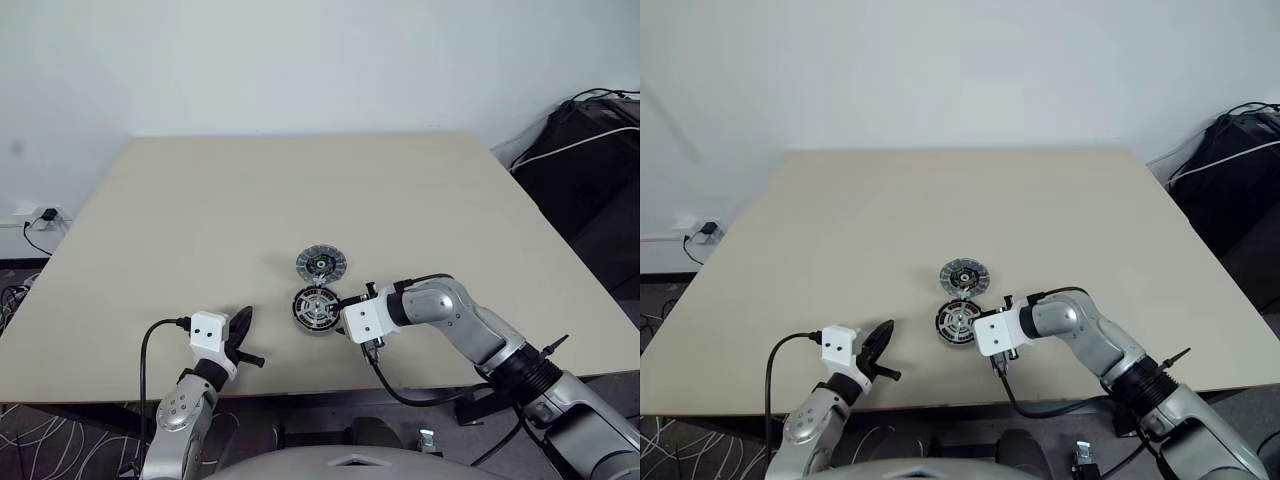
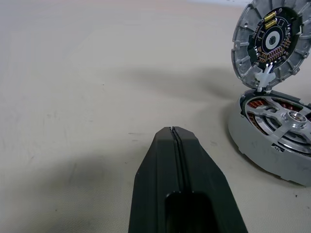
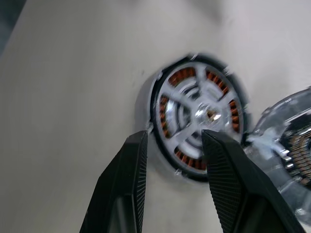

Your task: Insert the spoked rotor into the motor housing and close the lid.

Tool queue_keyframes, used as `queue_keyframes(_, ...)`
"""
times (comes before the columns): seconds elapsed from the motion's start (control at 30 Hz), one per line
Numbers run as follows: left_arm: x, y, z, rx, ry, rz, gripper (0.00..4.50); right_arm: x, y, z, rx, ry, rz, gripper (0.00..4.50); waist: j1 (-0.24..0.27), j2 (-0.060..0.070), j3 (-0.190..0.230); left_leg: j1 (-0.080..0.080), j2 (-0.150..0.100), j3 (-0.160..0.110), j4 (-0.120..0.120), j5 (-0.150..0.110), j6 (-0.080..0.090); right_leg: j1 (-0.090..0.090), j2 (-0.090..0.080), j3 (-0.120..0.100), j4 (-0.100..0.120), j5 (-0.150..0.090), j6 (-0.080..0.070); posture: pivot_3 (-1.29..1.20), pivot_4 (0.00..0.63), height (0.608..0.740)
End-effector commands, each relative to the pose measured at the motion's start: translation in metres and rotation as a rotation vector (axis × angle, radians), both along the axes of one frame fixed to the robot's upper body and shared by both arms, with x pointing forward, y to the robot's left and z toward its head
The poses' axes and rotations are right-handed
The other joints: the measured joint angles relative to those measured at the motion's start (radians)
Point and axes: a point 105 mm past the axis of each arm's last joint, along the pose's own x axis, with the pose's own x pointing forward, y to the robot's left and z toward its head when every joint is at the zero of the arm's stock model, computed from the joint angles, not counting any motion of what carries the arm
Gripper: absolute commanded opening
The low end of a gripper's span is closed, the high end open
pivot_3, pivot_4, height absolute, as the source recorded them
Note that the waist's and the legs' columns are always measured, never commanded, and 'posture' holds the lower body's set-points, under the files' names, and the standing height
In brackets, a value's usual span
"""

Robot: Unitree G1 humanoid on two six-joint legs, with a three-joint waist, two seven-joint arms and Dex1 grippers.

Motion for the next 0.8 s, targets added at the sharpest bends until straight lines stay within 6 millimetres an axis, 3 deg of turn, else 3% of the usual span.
queue_keyframes(0.03,0.004,-0.001,0.008,-0.010,-0.039,0.007,0.00,0.004,0.003,0.004,-0.013,-0.029,0.044,1.90,0.000,0.000,0.000,0.000,0.000,0.000,0.000,0.000,0.000,0.000,0.000,0.000,0.000,0.000,0.000,0.00,0.000,0.740)
queue_keyframes(0.77,0.003,-0.004,0.006,-0.036,-0.041,0.033,0.00,0.021,0.009,0.003,-0.105,-0.063,0.118,1.90,-0.001,0.000,0.000,0.000,0.000,0.000,0.000,0.000,0.000,0.000,0.002,0.000,0.000,0.001,0.000,0.00,0.000,0.740)
queue_keyframes(0.8,0.003,-0.004,0.006,-0.037,-0.041,0.035,0.00,0.021,0.010,0.004,-0.107,-0.064,0.120,1.51,-0.001,0.000,0.000,0.000,0.000,0.000,0.000,0.000,0.000,0.000,0.002,0.000,0.000,0.001,0.000,0.00,0.000,0.740)
